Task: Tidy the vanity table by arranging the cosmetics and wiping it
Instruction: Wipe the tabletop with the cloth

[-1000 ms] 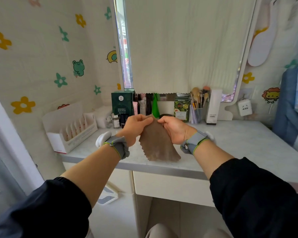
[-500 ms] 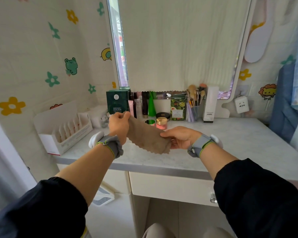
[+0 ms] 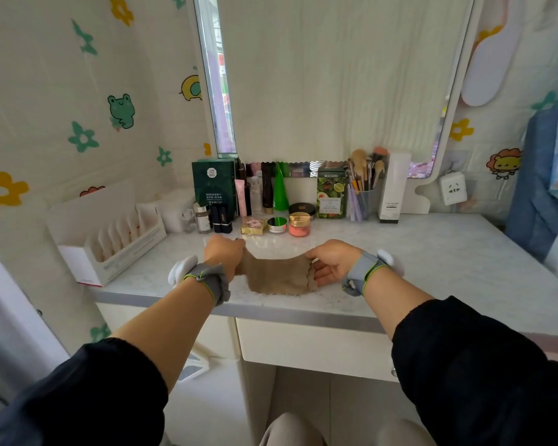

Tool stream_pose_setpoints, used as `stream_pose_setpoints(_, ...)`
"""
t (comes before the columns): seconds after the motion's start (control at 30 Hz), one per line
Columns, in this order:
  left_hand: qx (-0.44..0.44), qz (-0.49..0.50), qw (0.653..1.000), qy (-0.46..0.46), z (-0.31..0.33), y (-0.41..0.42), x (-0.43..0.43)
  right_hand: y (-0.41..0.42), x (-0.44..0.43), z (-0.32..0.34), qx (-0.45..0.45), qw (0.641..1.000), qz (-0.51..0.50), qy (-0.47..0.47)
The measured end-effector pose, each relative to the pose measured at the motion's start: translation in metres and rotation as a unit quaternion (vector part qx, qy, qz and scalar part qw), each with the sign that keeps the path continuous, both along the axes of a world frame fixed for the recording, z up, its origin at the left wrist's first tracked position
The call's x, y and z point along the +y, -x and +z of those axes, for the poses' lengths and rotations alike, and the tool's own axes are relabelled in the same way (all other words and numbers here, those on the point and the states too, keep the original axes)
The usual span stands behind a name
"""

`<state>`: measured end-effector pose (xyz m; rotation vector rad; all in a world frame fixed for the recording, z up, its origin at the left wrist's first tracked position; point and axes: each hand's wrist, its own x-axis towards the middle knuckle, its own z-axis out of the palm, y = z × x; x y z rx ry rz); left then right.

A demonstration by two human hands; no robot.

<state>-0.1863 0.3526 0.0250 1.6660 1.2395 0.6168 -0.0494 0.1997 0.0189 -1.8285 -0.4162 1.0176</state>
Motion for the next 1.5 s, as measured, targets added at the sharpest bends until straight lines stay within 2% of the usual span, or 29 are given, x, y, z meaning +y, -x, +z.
stream_pose_setpoints(0.1, -0.051, -0.052, 0.997, 0.029, 0.012, -0.017, -0.022, 0.000, -0.001, 0.000, 0.006, 1.000, -0.001, -0.010)
stream_pose_setpoints(0.3, 0.011, -0.199, 0.975, 0.101, 0.010, -0.031, -0.068, 0.000, -0.002, 0.000, 0.012, 1.000, -0.014, -0.005)
stream_pose_setpoints(0.4, -0.006, -0.189, 0.977, 0.102, 0.004, -0.031, -0.067, -0.002, -0.003, -0.001, 0.005, 1.000, -0.017, -0.011)
stream_pose_setpoints(0.5, -0.019, -0.135, 0.989, 0.058, 0.003, -0.027, -0.052, -0.004, -0.003, -0.002, 0.011, 1.000, -0.009, -0.013)
stream_pose_setpoints(0.63, 0.060, -0.087, 0.993, -0.051, -0.006, -0.020, -0.028, -0.009, 0.001, -0.006, 0.005, 1.000, 0.006, -0.014)
stream_pose_setpoints(0.73, 0.125, -0.101, 0.985, -0.065, -0.011, -0.015, -0.028, -0.010, 0.001, -0.008, -0.014, 1.000, 0.014, -0.014)
stream_pose_setpoints(0.93, 0.186, -0.146, 0.968, -0.083, -0.012, -0.018, -0.040, -0.012, 0.004, -0.013, -0.032, 0.999, 0.034, 0.010)
stream_pose_setpoints(1.23, 0.123, -0.152, 0.978, -0.066, -0.001, -0.019, -0.058, -0.008, -0.011, -0.008, -0.041, 0.999, 0.016, 0.002)
stream_pose_setpoints(1.5, 0.057, -0.192, 0.978, -0.056, 0.020, -0.035, -0.108, -0.034, -0.061, 0.012, -0.077, 0.997, -0.020, -0.018)
